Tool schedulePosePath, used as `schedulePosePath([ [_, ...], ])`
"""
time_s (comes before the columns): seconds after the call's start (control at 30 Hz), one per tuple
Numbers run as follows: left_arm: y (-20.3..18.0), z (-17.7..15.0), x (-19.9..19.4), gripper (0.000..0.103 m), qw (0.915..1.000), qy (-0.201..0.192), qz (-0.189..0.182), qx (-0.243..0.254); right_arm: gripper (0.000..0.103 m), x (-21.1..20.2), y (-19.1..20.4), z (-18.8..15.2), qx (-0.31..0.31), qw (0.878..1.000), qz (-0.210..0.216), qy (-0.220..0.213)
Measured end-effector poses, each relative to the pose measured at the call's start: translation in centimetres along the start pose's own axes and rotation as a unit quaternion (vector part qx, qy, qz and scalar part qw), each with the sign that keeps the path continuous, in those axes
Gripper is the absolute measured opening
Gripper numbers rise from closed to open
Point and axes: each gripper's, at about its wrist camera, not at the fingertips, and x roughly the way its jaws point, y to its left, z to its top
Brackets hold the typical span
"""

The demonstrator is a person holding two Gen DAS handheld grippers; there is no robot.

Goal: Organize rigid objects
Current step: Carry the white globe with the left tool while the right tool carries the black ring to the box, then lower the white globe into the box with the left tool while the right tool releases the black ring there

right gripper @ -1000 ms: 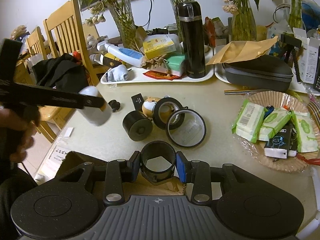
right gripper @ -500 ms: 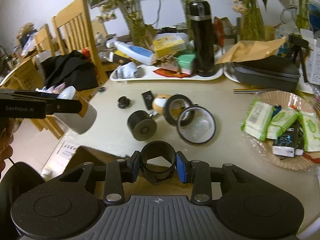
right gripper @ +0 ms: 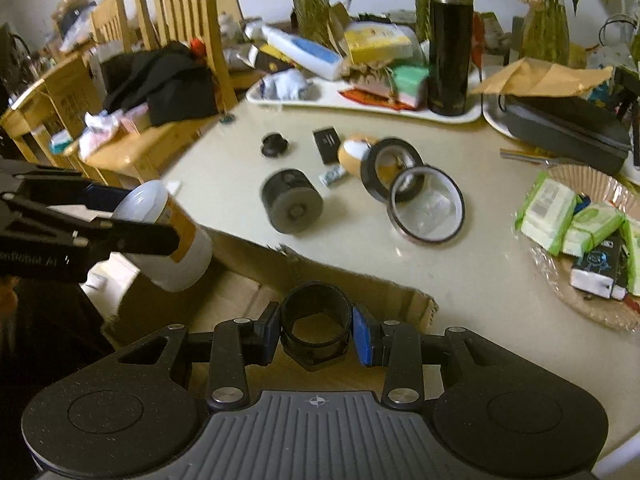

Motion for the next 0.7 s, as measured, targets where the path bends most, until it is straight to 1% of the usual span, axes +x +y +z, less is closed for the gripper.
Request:
schedulePosePath([
  [0.1,0.0,-0.4,1.0,0.053,0.9999,0.011,0.007,0.001,0.041,0.9,-0.3,0.0,0.002,1.000,-0.008,0.011],
  [0.27,-0.1,-0.8,2.8,0.053,0.9994,0.021,0.028,0.005,0.041,2.6,-0.2,0.0,-0.009,0.999,-0.022,0.033],
  [0.4,-0.2,-1.2,3.7,0.053,0.9986,0.026,0.045,0.011,0.041,3.4,-0.2,0.0,-0.016,0.999,-0.033,0.038],
  [0.63,0.0,-1.4,4.1,0.053,0.9977,0.030,0.059,0.014,0.041,3.8,-0.5,0.1,-0.011,0.998,-0.051,0.038],
  [0.7,-0.1,-1.5,3.8,0.053,0.9976,0.020,0.063,0.019,0.042,3.7,-0.7,0.1,-0.004,0.998,-0.048,0.039],
])
